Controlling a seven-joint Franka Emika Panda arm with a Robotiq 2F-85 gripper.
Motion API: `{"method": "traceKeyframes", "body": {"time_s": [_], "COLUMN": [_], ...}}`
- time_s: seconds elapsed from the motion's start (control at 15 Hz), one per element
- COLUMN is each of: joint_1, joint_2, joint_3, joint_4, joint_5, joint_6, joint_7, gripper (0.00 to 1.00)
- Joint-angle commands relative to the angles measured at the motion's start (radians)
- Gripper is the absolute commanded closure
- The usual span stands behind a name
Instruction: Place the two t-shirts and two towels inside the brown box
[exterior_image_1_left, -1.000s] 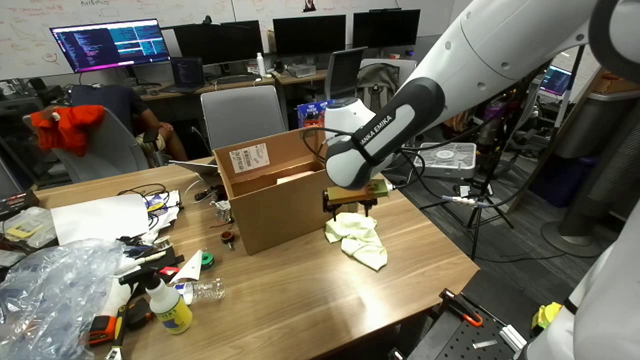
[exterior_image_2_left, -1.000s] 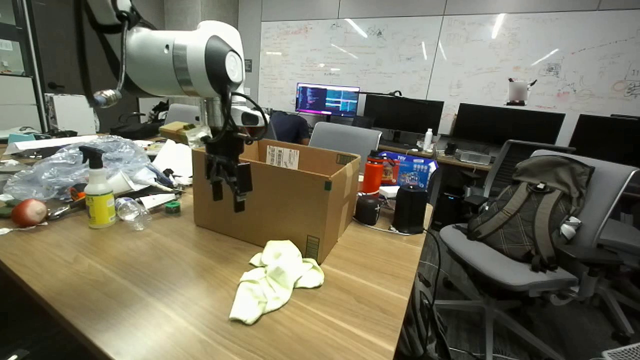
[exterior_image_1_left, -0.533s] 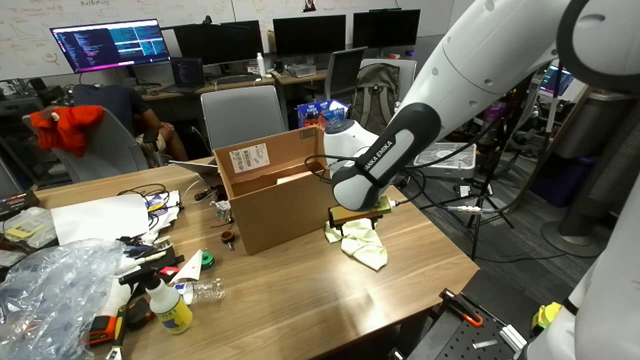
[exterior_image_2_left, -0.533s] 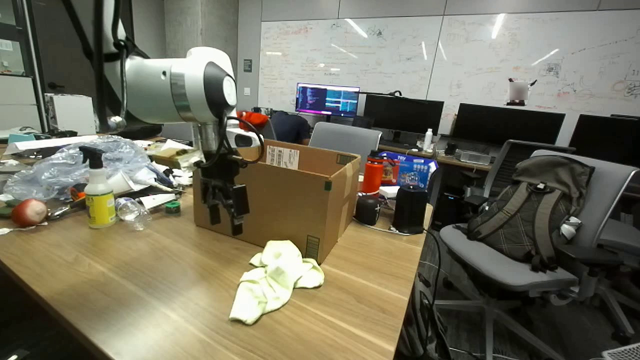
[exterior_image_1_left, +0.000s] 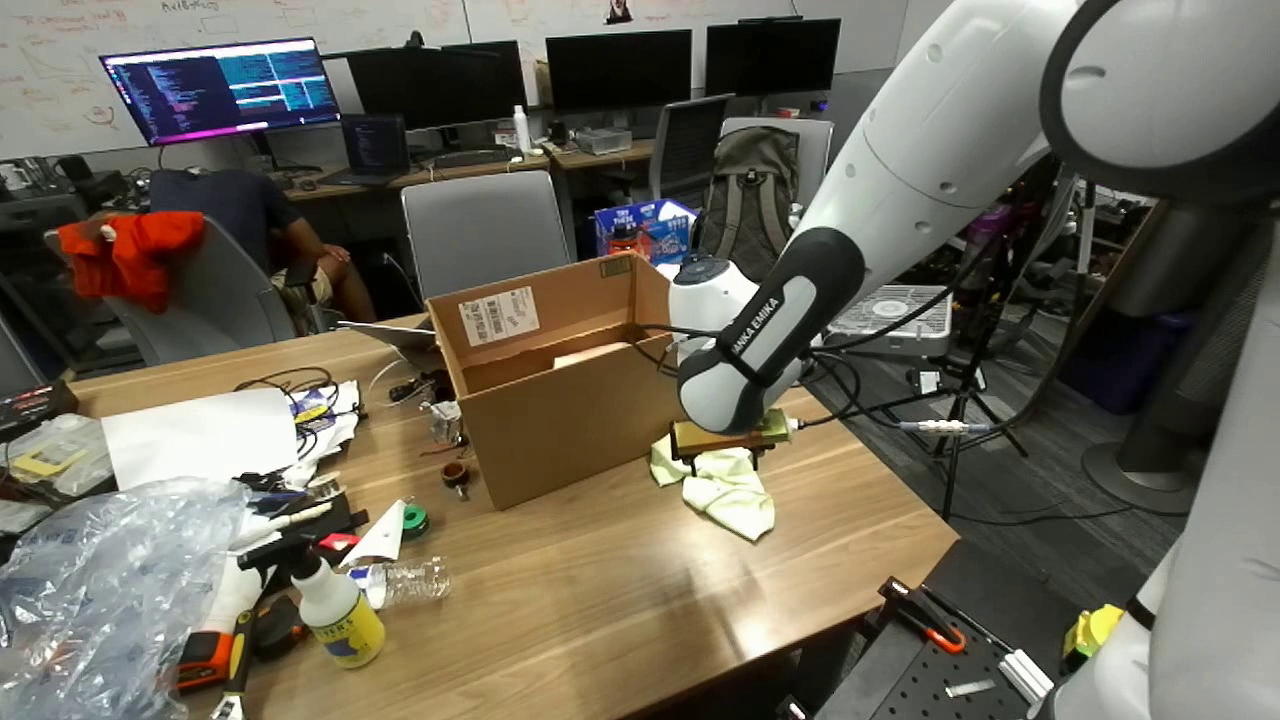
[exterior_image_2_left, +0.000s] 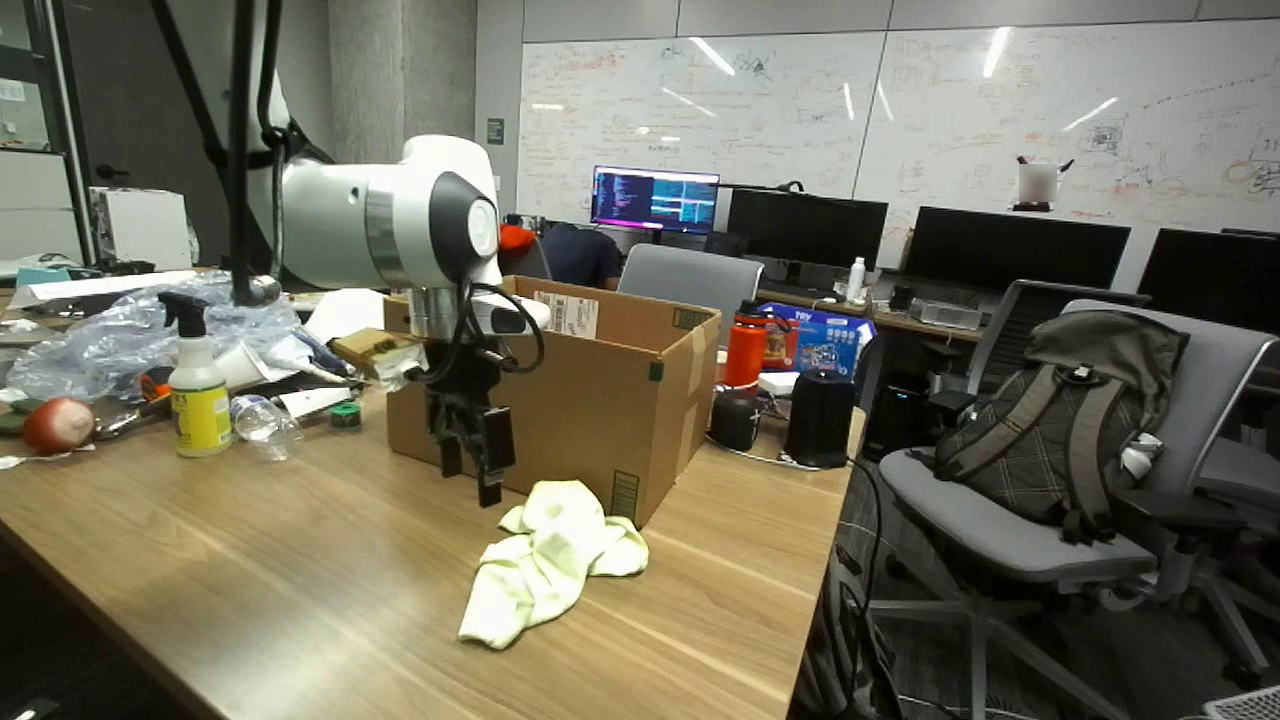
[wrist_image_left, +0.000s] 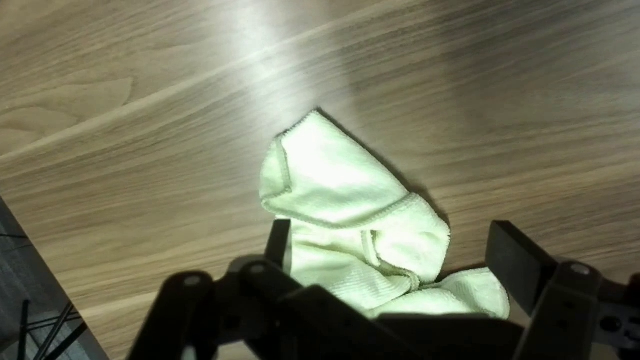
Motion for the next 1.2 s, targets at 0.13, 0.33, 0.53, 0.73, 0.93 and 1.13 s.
{"method": "traceKeyframes", "body": {"time_s": [0.13,0.33,0.53,0.73,0.93,1.13], "joint_1": [0.0,0.0,0.001,-0.004,-0.009,0.01], "joint_2": [0.039,0.07,0.096,0.123,0.149,0.169], "joint_3": [-0.023,-0.035,-0.047,-0.048,-0.038,-0.055], "joint_4": [-0.014,-0.007,-0.002,0.003,0.01,0.021], "joint_5": [0.07,0.096,0.112,0.139,0.176,0.18], "joint_6": [0.086,0.096,0.099,0.111,0.133,0.18], "joint_7": [-0.024,-0.031,-0.037,-0.061,-0.1,-0.116], "gripper": [0.0,0.0,0.0,0.0,0.0,0.0]}}
